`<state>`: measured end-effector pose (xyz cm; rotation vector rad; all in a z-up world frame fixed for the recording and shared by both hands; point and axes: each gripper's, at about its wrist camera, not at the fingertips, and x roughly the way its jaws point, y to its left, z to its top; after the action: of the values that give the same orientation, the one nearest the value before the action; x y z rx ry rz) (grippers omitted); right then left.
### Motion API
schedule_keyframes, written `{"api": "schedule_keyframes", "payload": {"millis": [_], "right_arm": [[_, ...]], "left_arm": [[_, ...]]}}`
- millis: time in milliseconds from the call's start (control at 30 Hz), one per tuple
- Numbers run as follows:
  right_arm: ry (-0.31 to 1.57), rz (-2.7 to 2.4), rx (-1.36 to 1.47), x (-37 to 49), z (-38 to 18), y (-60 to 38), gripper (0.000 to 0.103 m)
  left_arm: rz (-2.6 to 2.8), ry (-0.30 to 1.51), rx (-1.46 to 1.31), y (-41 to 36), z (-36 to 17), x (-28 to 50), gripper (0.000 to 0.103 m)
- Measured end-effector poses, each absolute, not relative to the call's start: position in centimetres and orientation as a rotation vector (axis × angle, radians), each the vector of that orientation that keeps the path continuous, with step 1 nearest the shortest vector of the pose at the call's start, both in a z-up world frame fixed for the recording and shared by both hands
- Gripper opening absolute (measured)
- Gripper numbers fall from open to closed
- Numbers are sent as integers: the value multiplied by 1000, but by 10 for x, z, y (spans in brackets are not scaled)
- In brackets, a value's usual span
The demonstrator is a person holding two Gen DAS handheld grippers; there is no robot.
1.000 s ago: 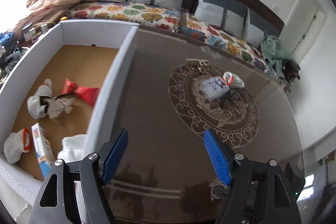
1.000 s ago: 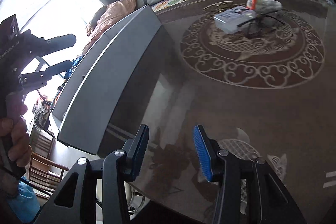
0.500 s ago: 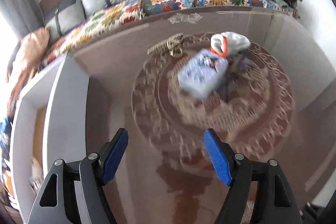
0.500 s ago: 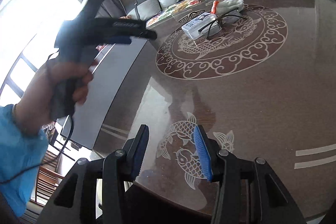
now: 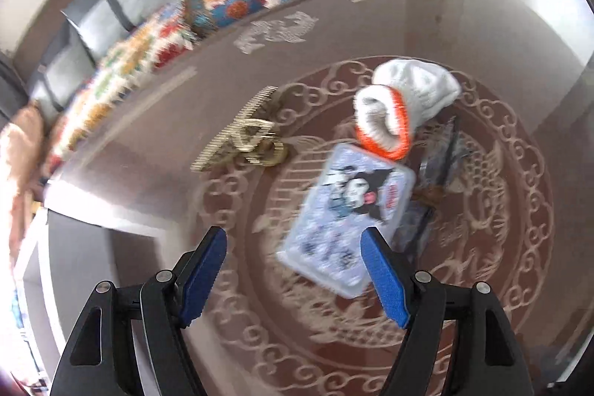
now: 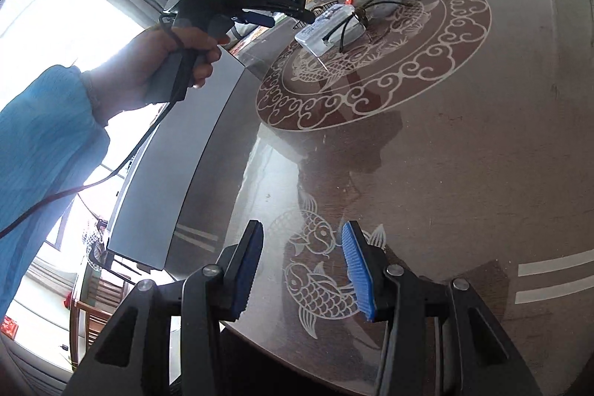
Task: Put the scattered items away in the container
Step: 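Grasp the clear Kuromi plastic case with the left gripper while the right gripper approaches the glasses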
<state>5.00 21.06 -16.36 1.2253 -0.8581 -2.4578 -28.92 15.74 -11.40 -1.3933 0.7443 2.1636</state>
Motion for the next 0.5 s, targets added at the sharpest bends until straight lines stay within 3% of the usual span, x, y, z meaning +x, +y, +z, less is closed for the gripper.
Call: {"api": "schedule_keyframes", "payload": {"millis": [233,467,500], "right_arm": [[-886,-2440,1238,49,-169,214,46],[-897,-2437,1239,54,-169,215,46],[-891,-2439,1240,54,-168,215,46]], "left_arm": [[2118,647,-1382,164,-118,-297,75],[2016,773,-1409,176,-137,-287,74],[2004,786,-1437,176,-142,-288,70]]}}
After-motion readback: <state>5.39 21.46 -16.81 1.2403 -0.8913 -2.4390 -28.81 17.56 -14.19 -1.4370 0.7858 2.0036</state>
